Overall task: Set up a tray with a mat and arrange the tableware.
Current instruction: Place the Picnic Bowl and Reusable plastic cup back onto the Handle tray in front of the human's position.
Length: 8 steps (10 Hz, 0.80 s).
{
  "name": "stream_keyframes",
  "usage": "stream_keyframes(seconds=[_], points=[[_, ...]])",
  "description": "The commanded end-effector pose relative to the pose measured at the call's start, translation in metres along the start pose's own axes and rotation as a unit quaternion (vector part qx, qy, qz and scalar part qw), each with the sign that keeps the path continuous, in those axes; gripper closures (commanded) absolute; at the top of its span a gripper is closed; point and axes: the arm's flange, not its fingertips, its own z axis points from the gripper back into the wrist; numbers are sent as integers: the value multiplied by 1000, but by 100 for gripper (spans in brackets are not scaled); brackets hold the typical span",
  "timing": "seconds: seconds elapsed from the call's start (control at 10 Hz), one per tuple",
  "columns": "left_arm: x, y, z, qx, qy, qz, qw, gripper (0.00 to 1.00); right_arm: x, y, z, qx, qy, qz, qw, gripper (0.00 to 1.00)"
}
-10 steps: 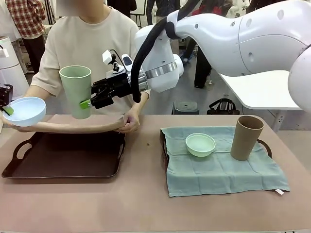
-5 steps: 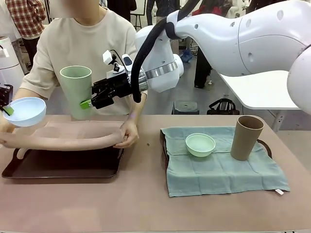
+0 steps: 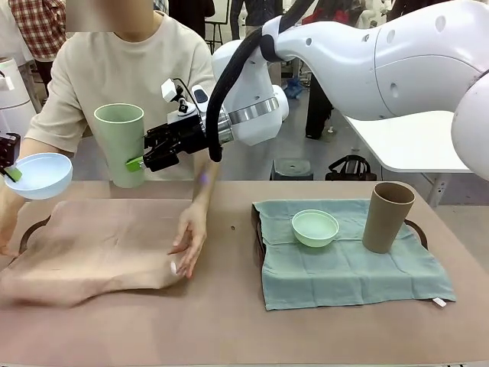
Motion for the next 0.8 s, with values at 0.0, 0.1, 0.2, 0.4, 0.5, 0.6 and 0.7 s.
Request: stream_keyframes(seconds=[0.0,0.1,0.2,0.4,0.5,0.6,0.7], points=[[0,-1,0,0,0,-1,1000,100,3,2,2,2,-3,0,1000,80],[0,-1,0,0,0,-1,1000,100,3,2,2,2,-3,0,1000,80],[0,-1,0,0,0,-1,1000,100,3,2,2,2,-3,0,1000,80],[0,-1,0,0,0,-1,1000,100,3,2,2,2,-3,0,1000,80],[0,-1,0,0,0,-1,1000,100,3,2,2,2,-3,0,1000,80],[0,-1,0,0,0,-1,1000,100,3,2,2,2,-3,0,1000,80],[0,-1,0,0,0,-1,1000,100,3,2,2,2,-3,0,1000,80]])
